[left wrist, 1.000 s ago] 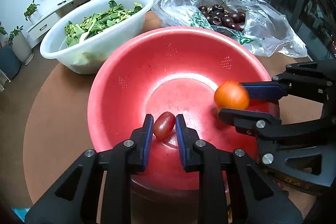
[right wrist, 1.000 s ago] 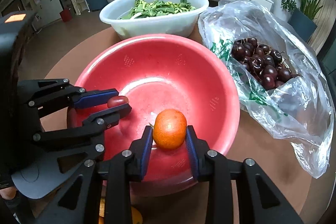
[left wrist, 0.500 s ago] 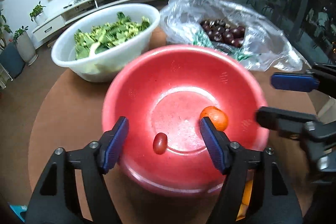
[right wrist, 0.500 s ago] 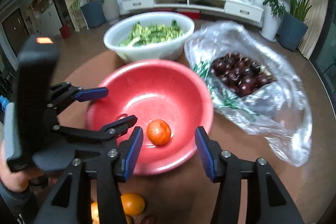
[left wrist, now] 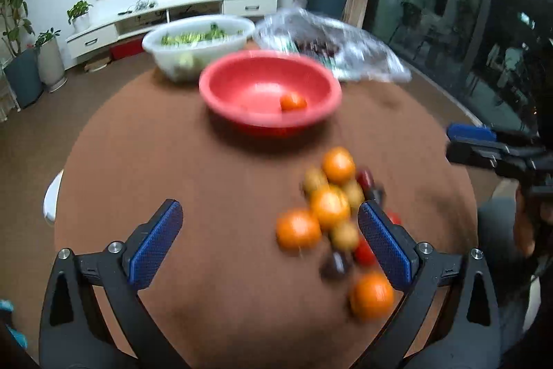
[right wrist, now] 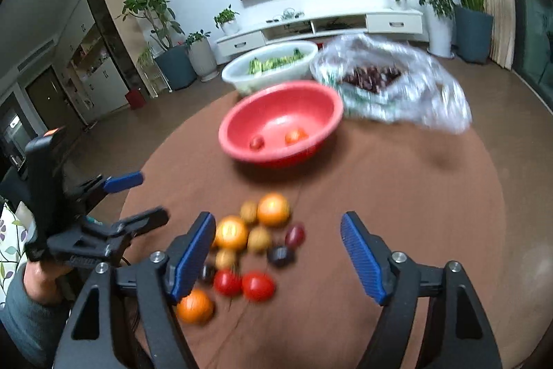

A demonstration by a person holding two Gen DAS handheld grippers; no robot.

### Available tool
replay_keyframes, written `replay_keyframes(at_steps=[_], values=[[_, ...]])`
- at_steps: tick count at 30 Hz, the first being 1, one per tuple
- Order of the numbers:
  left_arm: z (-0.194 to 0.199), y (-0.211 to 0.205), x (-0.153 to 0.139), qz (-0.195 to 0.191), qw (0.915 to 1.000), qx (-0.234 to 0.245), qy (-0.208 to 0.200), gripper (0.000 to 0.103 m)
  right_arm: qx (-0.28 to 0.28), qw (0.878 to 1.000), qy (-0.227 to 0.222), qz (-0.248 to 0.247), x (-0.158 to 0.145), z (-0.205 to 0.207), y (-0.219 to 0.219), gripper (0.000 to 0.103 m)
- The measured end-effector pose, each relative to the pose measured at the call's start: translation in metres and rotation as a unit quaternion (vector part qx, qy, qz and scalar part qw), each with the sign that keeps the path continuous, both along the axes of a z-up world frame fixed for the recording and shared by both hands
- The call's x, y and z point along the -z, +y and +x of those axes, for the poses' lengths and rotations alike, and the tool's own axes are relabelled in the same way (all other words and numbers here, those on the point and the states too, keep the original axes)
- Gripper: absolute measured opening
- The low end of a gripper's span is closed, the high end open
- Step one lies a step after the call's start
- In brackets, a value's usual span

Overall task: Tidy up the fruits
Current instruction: 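Grasp a tangerine with the left tool while the right tool grasps a red tomato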

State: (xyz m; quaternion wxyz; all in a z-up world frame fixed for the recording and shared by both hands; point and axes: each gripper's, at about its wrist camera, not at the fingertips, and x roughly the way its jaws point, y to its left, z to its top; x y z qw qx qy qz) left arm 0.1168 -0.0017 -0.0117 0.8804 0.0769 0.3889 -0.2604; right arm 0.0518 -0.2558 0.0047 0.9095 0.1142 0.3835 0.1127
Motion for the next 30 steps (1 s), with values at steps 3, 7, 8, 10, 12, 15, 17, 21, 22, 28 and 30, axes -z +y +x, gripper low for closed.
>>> replay_keyframes(at_steps=[3, 7, 8, 10, 12, 15, 17, 21, 22, 28, 30], values=[[-0.043, -0.003, 0.010, -0.002, 0.9999, 0.015, -0.002, 0.103, 0.000, 1.000, 0.016, 0.014, 0.018, -0.023, 0.006, 0.077], [-0.073, -0.022, 0.027, 0.032, 0.9989, 0.033, 0.003, 0.102, 0.005, 0.999, 0.031, 0.018, 0.037, -0.042, 0.013, 0.077], [-0.076, -0.027, 0.031, 0.042, 0.9985, 0.036, 0.005, 0.099, 0.007, 0.999, 0.036, 0.021, 0.042, -0.044, 0.013, 0.077], [-0.077, -0.034, 0.033, 0.046, 0.9981, 0.039, 0.005, 0.087, 0.012, 0.999, 0.040, 0.024, 0.047, -0.049, 0.012, 0.078], [-0.077, -0.040, 0.036, 0.053, 0.9976, 0.044, 0.007, 0.077, 0.015, 0.999, 0.042, 0.028, 0.050, -0.054, 0.011, 0.077], [-0.078, -0.047, 0.043, 0.064, 0.9965, 0.052, 0.015, 0.065, 0.020, 0.999, 0.040, 0.028, 0.050, -0.059, 0.009, 0.077], [-0.075, -0.053, 0.045, 0.070, 0.9959, 0.056, 0.016, 0.065, 0.023, 0.999, 0.037, 0.026, 0.050, -0.060, 0.007, 0.078], [-0.067, -0.060, 0.054, 0.079, 0.9946, 0.062, 0.026, 0.050, 0.023, 0.999, 0.040, 0.029, 0.052, -0.060, 0.006, 0.077], [-0.067, -0.061, 0.056, 0.079, 0.9944, 0.064, 0.029, 0.047, 0.023, 0.998, 0.041, 0.029, 0.052, -0.059, 0.007, 0.077], [-0.067, -0.064, 0.059, 0.070, 0.9940, 0.076, 0.038, 0.034, 0.024, 0.998, 0.043, 0.027, 0.054, -0.059, 0.007, 0.077], [-0.068, -0.062, 0.059, 0.063, 0.9944, 0.075, 0.040, 0.034, 0.023, 0.999, 0.042, 0.026, 0.054, -0.058, 0.007, 0.077]])
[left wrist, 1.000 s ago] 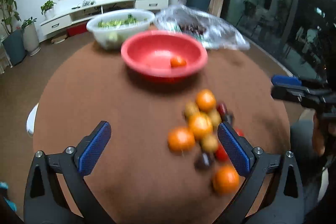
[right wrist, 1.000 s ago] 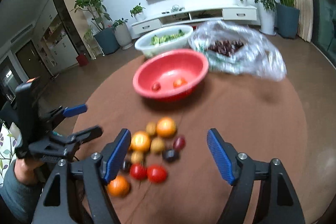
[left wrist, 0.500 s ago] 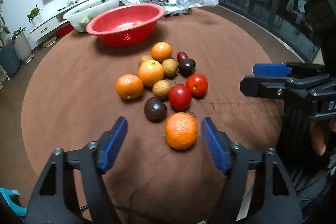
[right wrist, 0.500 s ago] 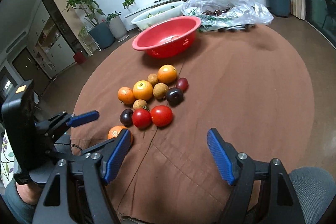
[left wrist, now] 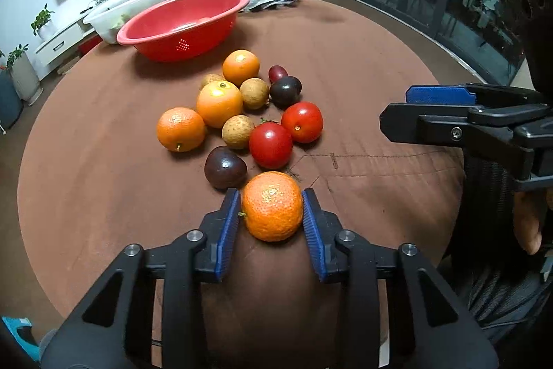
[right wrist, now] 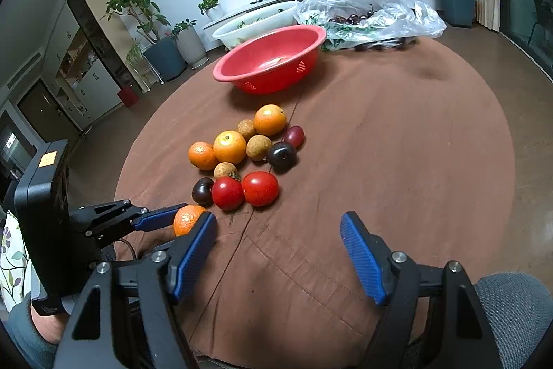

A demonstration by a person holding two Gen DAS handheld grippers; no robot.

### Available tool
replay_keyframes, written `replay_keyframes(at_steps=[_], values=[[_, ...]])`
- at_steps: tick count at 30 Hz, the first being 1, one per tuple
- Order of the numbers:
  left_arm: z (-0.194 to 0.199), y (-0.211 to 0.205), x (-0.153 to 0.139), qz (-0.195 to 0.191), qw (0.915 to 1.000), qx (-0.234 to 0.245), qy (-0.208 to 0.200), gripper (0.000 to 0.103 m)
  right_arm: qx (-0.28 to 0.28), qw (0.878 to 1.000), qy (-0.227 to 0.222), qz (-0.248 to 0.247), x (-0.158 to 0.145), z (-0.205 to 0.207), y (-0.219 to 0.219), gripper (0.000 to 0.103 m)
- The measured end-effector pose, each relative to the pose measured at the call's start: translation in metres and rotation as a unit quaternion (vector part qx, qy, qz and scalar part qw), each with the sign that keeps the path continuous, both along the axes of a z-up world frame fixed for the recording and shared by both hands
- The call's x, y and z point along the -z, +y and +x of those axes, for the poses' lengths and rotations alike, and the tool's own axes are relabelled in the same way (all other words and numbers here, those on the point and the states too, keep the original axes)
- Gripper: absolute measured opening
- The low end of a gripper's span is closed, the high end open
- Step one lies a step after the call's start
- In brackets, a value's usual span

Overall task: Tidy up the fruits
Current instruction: 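Grasp a tangerine with the left tool while the right tool grasps a red tomato, then carry both fruits over the red basin and release them with both tools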

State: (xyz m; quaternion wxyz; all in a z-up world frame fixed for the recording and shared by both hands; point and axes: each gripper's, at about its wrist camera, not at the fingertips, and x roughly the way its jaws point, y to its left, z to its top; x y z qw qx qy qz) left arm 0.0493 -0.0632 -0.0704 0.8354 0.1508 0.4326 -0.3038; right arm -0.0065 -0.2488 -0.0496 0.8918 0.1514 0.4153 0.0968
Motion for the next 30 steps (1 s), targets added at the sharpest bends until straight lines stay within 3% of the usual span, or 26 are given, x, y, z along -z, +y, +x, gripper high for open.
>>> replay_keyframes(at_steps=[6, 11, 14, 20, 30], values=[[0.000, 0.015, -0.003, -0.034, 0.9993, -0.011, 0.014, 0.034, -0.018, 1.000, 0.000, -0.002, 0.001, 0.005, 0.007, 0.072], [-0.004, 0.038, -0.007, -0.061, 0.9974, -0.030, 0.023, 0.034, -0.077, 0.996, -0.018, -0.046, -0.004, 0.021, 0.018, 0.066], [-0.004, 0.050, -0.010, -0.071, 0.9964, -0.039, 0.025, 0.034, -0.130, 0.988, -0.022, -0.076, -0.005, 0.037, 0.023, 0.063], [-0.005, 0.060, -0.014, -0.089, 0.9946, -0.045, 0.027, 0.034, -0.204, 0.973, 0.013, -0.106, 0.011, 0.065, 0.035, 0.052], [-0.003, 0.061, -0.010, -0.099, 0.9934, -0.045, 0.035, 0.034, -0.257, 0.956, 0.020, -0.141, 0.026, 0.073, 0.049, 0.047]])
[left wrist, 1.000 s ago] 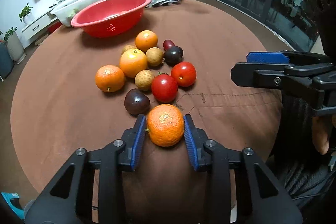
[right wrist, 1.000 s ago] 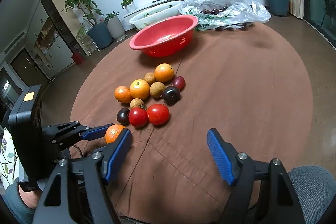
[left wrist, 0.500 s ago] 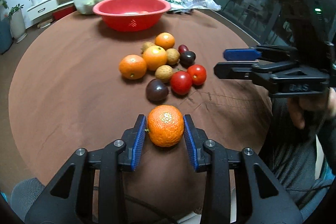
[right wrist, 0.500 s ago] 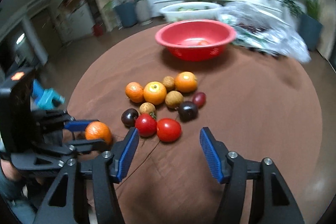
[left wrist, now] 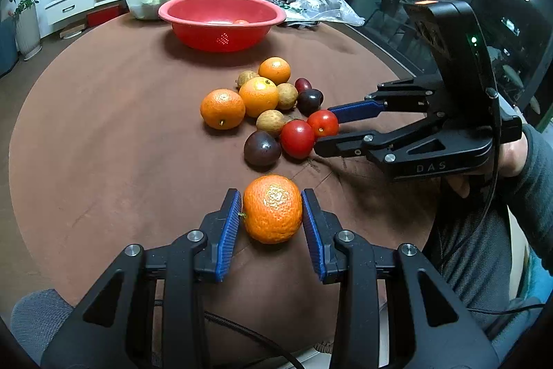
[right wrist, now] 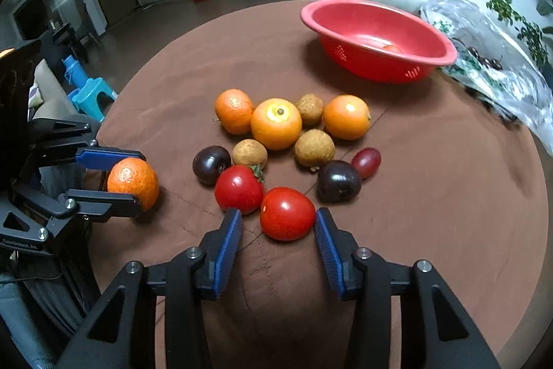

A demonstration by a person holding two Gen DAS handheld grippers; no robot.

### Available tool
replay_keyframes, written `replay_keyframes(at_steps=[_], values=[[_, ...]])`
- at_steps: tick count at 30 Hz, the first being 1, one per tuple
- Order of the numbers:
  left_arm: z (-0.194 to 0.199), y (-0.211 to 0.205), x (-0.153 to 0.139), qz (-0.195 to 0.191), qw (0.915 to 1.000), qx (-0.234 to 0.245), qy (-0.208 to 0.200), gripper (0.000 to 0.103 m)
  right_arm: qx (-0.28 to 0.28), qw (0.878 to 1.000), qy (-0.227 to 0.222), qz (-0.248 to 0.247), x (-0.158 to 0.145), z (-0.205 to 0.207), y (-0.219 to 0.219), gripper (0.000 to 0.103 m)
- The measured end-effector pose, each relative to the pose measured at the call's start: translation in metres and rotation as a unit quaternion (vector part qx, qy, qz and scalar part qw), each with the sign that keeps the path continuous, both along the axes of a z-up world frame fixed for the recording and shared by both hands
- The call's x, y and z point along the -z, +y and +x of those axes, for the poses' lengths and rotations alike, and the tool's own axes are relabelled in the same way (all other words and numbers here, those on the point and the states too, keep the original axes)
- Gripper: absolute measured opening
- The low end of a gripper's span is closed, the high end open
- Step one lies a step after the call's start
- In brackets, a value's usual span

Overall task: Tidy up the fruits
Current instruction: 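Carry both fruits over the red basin and release them with both tools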

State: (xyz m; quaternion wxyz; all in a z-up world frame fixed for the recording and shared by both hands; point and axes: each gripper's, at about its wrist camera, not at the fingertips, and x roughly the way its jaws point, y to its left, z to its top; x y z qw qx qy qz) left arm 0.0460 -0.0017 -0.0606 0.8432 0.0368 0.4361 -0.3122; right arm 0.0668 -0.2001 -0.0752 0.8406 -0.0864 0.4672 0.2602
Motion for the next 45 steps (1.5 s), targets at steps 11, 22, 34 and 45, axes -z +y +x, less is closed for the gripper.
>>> replay_keyframes(at_steps=[11, 22, 34, 45], values=[[-0.001, -0.002, 0.005, 0.000, 1.0000, 0.001, 0.005, 0.034, -0.017, 1.000, -0.001, -0.001, -0.002, 0.004, -0.002, 0.036], [0.001, -0.001, 0.004, -0.005, 1.0000, -0.003, 0.004, 0.034, -0.007, 1.000, -0.003, 0.018, -0.009, -0.006, -0.005, 0.036], [0.033, 0.010, -0.022, -0.021, 0.9994, -0.022, -0.019, 0.034, 0.062, 0.994, -0.026, 0.085, -0.044, -0.010, -0.037, 0.036], [0.121, -0.006, -0.085, -0.006, 0.9953, -0.023, -0.094, 0.034, 0.144, 0.977, -0.100, 0.120, -0.111, 0.048, -0.065, 0.036]])
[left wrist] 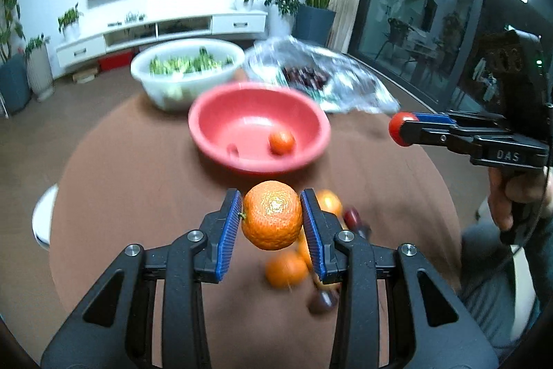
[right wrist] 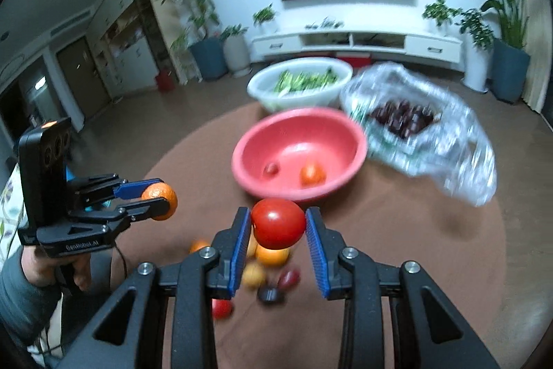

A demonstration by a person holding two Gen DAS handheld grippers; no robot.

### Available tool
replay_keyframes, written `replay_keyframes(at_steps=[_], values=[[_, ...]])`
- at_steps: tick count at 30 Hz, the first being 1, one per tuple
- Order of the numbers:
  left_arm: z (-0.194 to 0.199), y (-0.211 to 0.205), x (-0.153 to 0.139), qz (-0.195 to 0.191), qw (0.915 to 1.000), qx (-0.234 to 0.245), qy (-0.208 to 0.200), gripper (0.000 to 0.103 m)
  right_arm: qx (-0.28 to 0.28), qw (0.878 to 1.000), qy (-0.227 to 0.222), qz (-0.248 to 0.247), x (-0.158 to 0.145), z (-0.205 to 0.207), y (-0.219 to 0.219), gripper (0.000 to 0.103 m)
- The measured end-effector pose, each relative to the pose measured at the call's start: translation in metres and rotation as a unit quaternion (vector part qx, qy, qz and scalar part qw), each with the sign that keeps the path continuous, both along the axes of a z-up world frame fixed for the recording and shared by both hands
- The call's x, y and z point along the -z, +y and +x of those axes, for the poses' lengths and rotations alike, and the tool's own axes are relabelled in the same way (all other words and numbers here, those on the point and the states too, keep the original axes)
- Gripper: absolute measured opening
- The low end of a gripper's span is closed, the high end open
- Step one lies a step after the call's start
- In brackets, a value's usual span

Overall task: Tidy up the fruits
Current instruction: 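Carry both fruits over the red basin and release them with both tools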

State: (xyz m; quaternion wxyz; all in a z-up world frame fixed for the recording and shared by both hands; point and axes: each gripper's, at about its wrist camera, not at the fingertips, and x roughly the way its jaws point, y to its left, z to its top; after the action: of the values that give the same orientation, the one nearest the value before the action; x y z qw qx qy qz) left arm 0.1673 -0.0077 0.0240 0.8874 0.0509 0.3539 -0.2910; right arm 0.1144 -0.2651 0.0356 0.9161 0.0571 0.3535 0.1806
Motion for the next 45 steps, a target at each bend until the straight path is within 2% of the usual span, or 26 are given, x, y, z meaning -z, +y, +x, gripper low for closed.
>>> replay_keyframes(at_steps=[3, 7, 11, 17, 26, 33, 34, 35, 36, 45], values=[[0.038, -0.016, -0.010, 0.012, 0.9999, 0.004, -0.005, 0.034, 0.025, 1.000, -0.002, 0.012, -0.008, 0.030, -0.002, 0.036], [0.085, -0.038, -0.008, 0.033, 0.9994, 0.007, 0.004, 0.034, 0.047, 0.999, 0.008, 0.015, -0.005, 0.069, -0.001, 0.036], [0.127, -0.058, 0.013, 0.057, 0.9980, 0.005, 0.025, 0.034, 0.059, 0.998, 0.032, 0.014, 0.010, 0.105, 0.005, 0.036], [0.161, -0.081, 0.049, 0.080, 0.9956, 0.011, 0.049, 0.034, 0.065, 0.996, 0.068, -0.007, 0.041, 0.146, 0.015, 0.036], [0.173, -0.089, 0.076, 0.099, 0.9932, 0.011, 0.061, 0.034, 0.065, 0.992, 0.095, -0.045, 0.068, 0.172, 0.024, 0.036], [0.173, -0.093, 0.082, 0.109, 0.9926, 0.012, 0.052, 0.035, 0.064, 0.989, 0.113, -0.066, 0.081, 0.180, 0.030, 0.036], [0.173, -0.094, 0.082, 0.110, 0.9926, 0.010, 0.051, 0.037, 0.063, 0.989, 0.114, -0.069, 0.083, 0.180, 0.031, 0.036], [0.173, -0.094, 0.082, 0.112, 0.9925, 0.008, 0.049, 0.046, 0.063, 0.989, 0.116, -0.072, 0.084, 0.180, 0.032, 0.036], [0.173, -0.093, 0.082, 0.113, 0.9924, 0.005, 0.048, 0.048, 0.063, 0.989, 0.117, -0.073, 0.085, 0.180, 0.032, 0.036], [0.171, -0.087, 0.077, 0.111, 0.9930, -0.003, 0.040, 0.058, 0.059, 0.988, 0.117, -0.077, 0.086, 0.182, 0.034, 0.036]])
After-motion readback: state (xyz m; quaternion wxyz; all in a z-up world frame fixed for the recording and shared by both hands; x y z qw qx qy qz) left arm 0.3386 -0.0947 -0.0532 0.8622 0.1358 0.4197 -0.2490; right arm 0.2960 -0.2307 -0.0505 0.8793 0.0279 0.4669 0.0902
